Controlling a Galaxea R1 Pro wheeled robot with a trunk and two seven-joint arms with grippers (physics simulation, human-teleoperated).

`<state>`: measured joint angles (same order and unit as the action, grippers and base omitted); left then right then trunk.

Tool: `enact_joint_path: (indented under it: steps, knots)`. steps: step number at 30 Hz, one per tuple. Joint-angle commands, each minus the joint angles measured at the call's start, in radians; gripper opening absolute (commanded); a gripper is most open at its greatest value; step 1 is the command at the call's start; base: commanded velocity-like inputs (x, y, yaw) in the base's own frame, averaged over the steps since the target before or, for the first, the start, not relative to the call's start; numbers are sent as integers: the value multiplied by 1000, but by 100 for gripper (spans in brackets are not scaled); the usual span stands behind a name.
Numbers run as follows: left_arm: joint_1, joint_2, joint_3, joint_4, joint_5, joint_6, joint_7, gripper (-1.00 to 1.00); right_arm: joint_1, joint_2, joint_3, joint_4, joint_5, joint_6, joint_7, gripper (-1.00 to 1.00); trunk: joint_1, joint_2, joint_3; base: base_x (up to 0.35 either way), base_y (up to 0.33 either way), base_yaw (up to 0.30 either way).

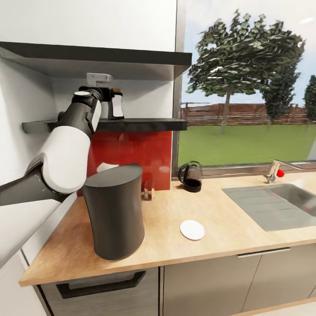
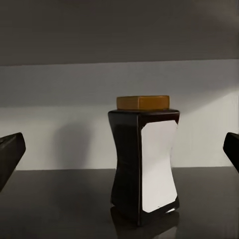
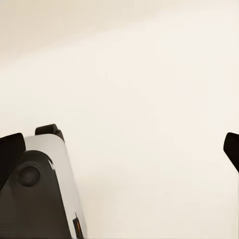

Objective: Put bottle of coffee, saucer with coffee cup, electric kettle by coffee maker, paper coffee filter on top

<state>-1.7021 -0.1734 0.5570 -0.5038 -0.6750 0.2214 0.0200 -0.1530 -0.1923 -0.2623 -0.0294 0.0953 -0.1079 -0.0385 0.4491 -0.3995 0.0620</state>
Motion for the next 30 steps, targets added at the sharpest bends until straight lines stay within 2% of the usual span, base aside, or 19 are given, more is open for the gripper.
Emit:
enact_joint_path:
  steps: [1, 5, 13, 22, 30]
  knots:
    - [-1, -1, 4, -1, -5, 3, 0, 100, 0, 1, -8, 1, 25, -4, 0, 100, 1, -1, 0, 325, -29, 0]
    - [-1, -1, 3, -1, -6, 3, 0, 100, 0, 3, -8, 0, 48, -4, 4, 100, 1, -1, 0, 140, -10, 0]
    - [-1, -1, 3, -5, -9, 7, -3, 100, 0, 6, -9, 0, 49, -6, -2, 100, 1, -1, 0, 18, -1, 0]
    - [-1, -1, 3, -4, -8, 6, -2, 100, 0, 32, -9, -1, 50, -6, -1, 100, 1, -1, 0, 161, 0, 0]
    - [-1, -1, 3, -7, -11, 7, -3, 100, 0, 35, -10, -2, 49, -4, 2, 100, 1, -1, 1, 12, 0, 0]
